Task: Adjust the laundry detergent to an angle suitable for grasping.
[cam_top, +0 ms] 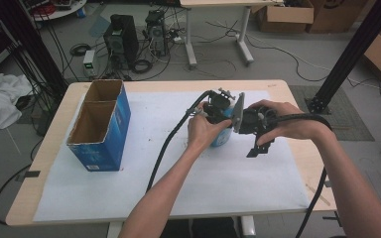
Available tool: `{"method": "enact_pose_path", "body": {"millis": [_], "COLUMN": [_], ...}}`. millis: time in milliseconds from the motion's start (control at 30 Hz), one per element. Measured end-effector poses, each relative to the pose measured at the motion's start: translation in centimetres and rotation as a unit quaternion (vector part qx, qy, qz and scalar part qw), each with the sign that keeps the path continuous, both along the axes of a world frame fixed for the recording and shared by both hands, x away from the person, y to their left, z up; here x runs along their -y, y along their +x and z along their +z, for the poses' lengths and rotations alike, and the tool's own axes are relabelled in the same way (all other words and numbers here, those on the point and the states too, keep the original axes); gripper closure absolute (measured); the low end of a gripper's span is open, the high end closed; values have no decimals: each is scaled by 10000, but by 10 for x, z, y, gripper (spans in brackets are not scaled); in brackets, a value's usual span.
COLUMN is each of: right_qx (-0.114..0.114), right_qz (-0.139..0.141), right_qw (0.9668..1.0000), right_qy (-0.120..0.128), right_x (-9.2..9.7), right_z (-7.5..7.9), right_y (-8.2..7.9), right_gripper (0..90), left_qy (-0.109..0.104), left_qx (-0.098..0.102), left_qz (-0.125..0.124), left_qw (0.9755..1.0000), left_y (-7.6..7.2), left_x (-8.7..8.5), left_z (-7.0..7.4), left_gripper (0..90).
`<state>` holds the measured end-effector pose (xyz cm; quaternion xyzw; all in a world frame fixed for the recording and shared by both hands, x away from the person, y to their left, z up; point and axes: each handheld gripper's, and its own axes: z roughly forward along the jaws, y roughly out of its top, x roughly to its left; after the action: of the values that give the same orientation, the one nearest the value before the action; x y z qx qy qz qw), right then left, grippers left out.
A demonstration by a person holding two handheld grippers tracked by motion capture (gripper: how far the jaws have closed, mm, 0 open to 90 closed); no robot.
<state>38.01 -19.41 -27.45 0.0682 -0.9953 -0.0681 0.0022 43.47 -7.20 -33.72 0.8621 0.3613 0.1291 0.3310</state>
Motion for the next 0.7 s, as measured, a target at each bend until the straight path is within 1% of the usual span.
{"method": "enact_pose_path", "body": {"millis": [167,200,233,267,333,367,400,433,467,500,567,700], "right_qx": [-3,-7,-7,-7,0,0,-2,-4,-3,-2,9,10], "right_qz": [-5,-5,-5,-4,-5,-5,7,9,12,13,2,27], "right_qw": [10000,10000,10000,10000,10000,10000,10000,10000,10000,10000,10000,10000], "right_qy": [-12,-7,-7,-10,-7,-7,-1,2,0,3,-4,9], "right_x": [0,0,0,0,0,0,0,0,0,0,-1,-2], "right_z": [0,0,0,0,0,0,0,0,0,0,0,0], "right_y": [0,0,0,0,0,0,-1,-1,-1,-1,-1,-2], "right_gripper": [191,191,191,191,191,191,191,191,191,191,191,191], "left_qy": [-71,-101,-101,-105,-70,-70,-28,-28,14,14,94,96], "left_qx": [23,43,43,81,123,123,149,149,135,135,146,110], "left_qz": [-54,-89,-89,-138,-200,-200,-266,-266,-345,-345,-455,-620], "left_qw": [10000,9999,9999,9998,9997,9997,9995,9995,9993,9993,9988,9980], "left_y": [-3,-5,-5,-7,-10,-10,-13,-13,-16,-16,-21,-29], "left_x": [-7,-11,-11,-15,-21,-21,-27,-27,-34,-34,-41,-55], "left_z": [5,8,8,13,17,17,21,21,24,24,28,34], "left_gripper": [430,430,430,431,430,431,430,431,430,430,430,430]}}
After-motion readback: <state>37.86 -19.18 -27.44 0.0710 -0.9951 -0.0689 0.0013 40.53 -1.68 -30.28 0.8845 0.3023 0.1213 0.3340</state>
